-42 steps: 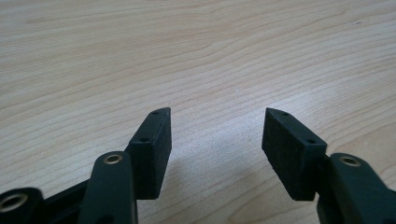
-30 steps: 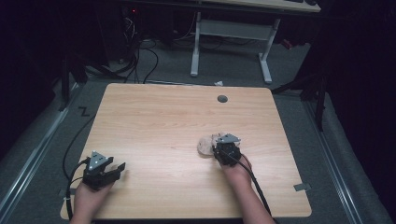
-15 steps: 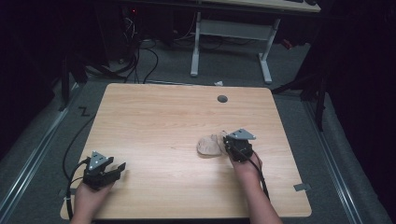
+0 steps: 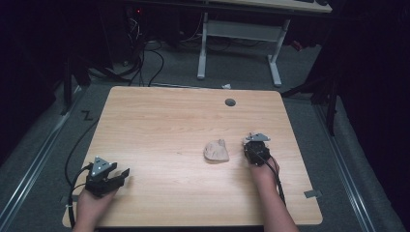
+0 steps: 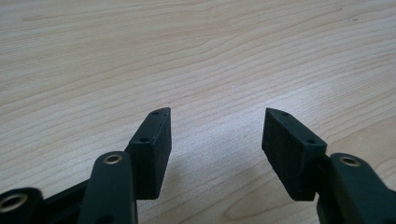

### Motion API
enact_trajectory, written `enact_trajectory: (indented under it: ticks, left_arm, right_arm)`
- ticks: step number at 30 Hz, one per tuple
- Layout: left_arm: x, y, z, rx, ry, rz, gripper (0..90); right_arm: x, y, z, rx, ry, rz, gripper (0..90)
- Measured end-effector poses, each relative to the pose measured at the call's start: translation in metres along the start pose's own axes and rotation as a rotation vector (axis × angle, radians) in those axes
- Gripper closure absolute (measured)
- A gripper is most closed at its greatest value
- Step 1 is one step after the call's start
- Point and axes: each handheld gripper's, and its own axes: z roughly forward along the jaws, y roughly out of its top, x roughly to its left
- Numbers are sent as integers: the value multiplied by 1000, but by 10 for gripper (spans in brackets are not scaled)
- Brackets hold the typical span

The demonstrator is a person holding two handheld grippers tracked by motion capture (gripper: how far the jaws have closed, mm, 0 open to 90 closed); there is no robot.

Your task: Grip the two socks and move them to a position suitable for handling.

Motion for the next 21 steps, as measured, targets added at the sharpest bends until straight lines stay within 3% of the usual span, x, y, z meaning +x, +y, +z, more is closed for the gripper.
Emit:
enact_trajectory:
  ticks: [9, 11, 12, 16, 21]
  left_arm:
    - [-3, 1, -1, 0, 2, 13, 430]
    - [-3, 1, -1, -3, 2, 12, 430]
    - [-2, 1, -1, -2, 2, 11, 430]
    - [-3, 1, 0, 5, 2, 15, 430]
    - [-4, 1, -1, 4, 1, 15, 430]
  right_arm:
    - [-4, -2, -1, 9, 29, 14, 825]
    - [-3, -1, -5, 2, 36, 8, 772]
    - [-4, 0, -12, -30, 42, 2, 702]
    - [-17, 4, -20, -73, 29, 32, 616]
    - [-38, 8, -9, -41, 9, 110, 502]
